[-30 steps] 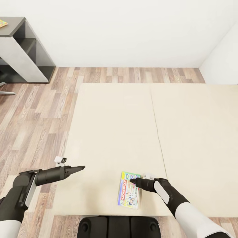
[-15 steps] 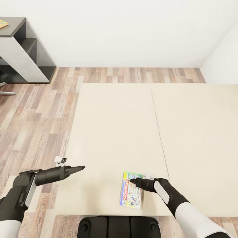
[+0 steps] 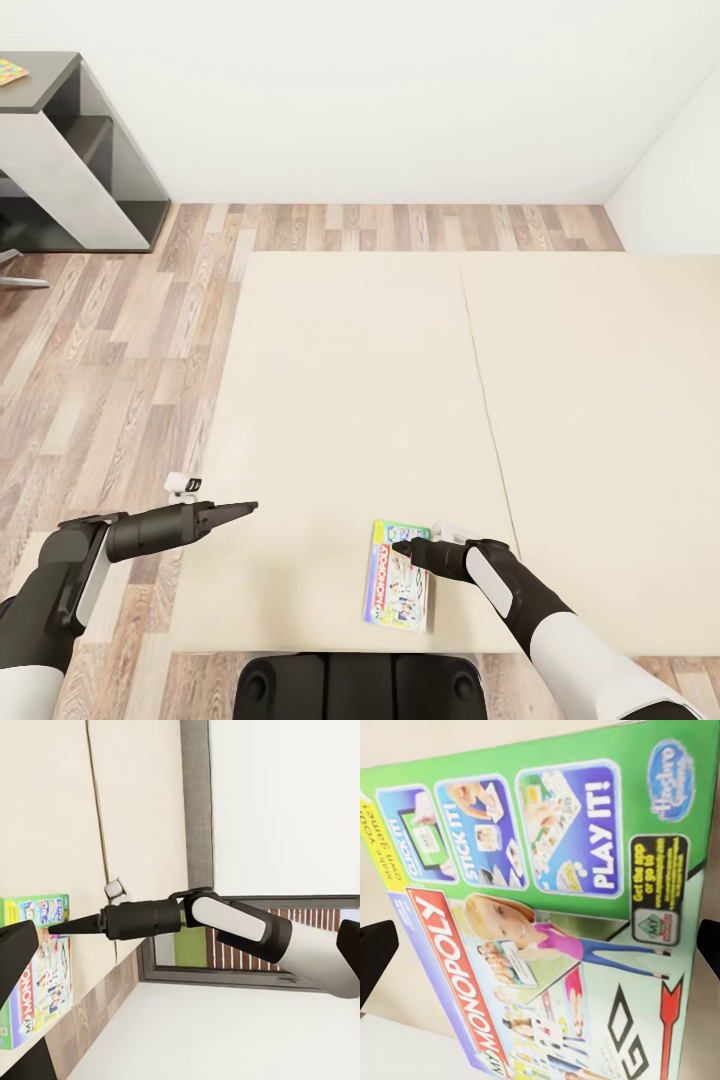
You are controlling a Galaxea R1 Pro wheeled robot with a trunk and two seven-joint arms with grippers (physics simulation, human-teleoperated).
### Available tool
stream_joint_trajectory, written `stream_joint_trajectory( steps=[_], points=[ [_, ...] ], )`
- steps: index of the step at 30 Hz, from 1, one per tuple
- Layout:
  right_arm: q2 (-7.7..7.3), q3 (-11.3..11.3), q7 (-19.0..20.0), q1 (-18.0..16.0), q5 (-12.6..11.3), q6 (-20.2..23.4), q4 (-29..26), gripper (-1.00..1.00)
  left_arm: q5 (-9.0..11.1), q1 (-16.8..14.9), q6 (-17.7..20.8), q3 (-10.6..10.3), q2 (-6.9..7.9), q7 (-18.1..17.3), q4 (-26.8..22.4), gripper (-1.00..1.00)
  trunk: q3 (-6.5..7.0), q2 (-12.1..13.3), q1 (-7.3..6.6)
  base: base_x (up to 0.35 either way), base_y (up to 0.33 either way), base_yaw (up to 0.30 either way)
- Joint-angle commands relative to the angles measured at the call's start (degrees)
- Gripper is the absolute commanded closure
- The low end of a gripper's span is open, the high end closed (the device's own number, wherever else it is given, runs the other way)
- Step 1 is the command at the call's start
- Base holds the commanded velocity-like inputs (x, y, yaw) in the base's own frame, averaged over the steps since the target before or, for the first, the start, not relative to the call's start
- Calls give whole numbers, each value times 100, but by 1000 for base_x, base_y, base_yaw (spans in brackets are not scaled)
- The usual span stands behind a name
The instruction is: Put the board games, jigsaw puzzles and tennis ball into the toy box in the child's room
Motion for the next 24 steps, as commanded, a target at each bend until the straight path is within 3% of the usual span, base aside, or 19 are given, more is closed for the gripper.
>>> stream_joint_trajectory(
  steps=[1,24],
  points=[
    [-6,25,6,-2,-5,18,-6,-100,-5,-2,61,0,-2,-23,-1,-100,-5,-6,2,0,4,0],
    [-6,25,6,-2,-1,23,-6,-100,-8,1,61,0,1,-23,-1,-100,-5,-6,2,0,31,0]
  ],
)
